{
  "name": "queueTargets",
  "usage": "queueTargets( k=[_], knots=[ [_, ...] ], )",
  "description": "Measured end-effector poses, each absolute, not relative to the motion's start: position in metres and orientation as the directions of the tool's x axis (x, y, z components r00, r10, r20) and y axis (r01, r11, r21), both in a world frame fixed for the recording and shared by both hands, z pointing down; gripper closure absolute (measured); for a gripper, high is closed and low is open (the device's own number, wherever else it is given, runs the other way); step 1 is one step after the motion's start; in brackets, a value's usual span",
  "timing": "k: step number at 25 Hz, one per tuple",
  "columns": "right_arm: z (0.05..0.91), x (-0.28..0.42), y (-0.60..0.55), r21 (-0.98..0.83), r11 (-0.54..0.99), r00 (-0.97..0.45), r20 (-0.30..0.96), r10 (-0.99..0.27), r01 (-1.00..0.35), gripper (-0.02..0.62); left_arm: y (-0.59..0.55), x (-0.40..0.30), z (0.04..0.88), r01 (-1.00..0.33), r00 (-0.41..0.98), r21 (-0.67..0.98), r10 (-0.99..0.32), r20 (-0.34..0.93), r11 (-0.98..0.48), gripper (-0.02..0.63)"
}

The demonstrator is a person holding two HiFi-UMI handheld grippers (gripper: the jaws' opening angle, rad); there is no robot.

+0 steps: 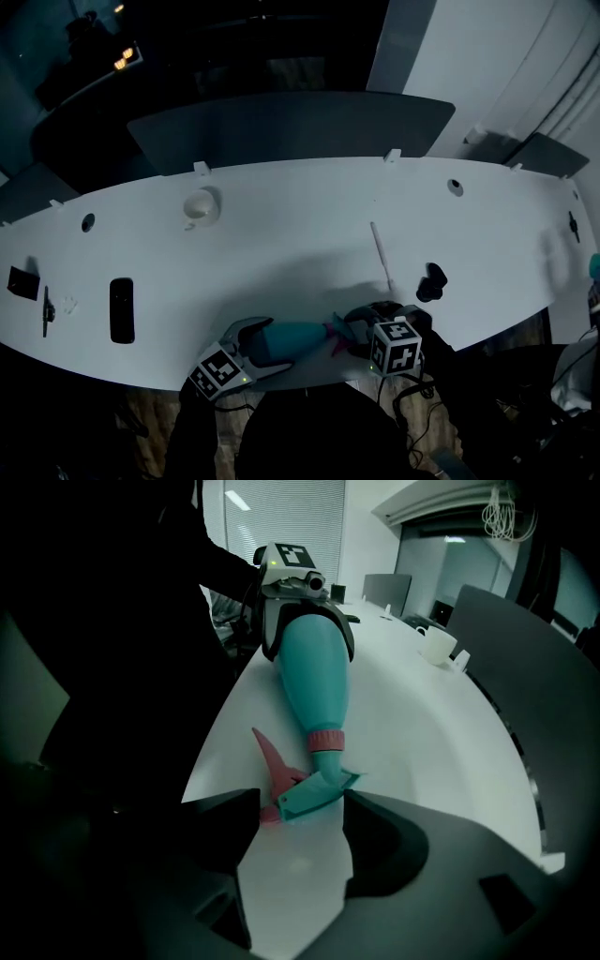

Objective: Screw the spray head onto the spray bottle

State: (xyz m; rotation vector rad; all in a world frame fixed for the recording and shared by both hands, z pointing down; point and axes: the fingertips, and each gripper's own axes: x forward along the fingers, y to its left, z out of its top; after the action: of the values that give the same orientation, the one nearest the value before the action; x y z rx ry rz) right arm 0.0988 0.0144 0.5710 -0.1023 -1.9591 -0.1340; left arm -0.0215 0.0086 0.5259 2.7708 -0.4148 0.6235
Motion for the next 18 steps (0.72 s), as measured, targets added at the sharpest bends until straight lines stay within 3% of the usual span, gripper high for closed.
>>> queueTargets(
  k=[4,10,18],
  knots=[
    [0.563,0.103,0.013,-0.093,0.99,-0.364,0.923,0.125,0.104,0.365,0.01,-0.024,0.527,-0.328,0.863,0.182,-0.215,0.457,-0.927,0.184],
    [0.528,0.107,0.003,-0.425,0.905,-0.45,0.811,0.373,-0.015,0.46,0.013,-0.028,0.527,-0.326,0.862,0.18,-0.213,0.459,-0.928,0.184],
    [0.501,0.088,-0.007,-0.455,0.89,-0.558,0.736,0.383,0.01,0.486,0.009,-0.036,0.52,-0.337,0.887,0.237,-0.222,0.406,-0.911,0.184]
  ],
)
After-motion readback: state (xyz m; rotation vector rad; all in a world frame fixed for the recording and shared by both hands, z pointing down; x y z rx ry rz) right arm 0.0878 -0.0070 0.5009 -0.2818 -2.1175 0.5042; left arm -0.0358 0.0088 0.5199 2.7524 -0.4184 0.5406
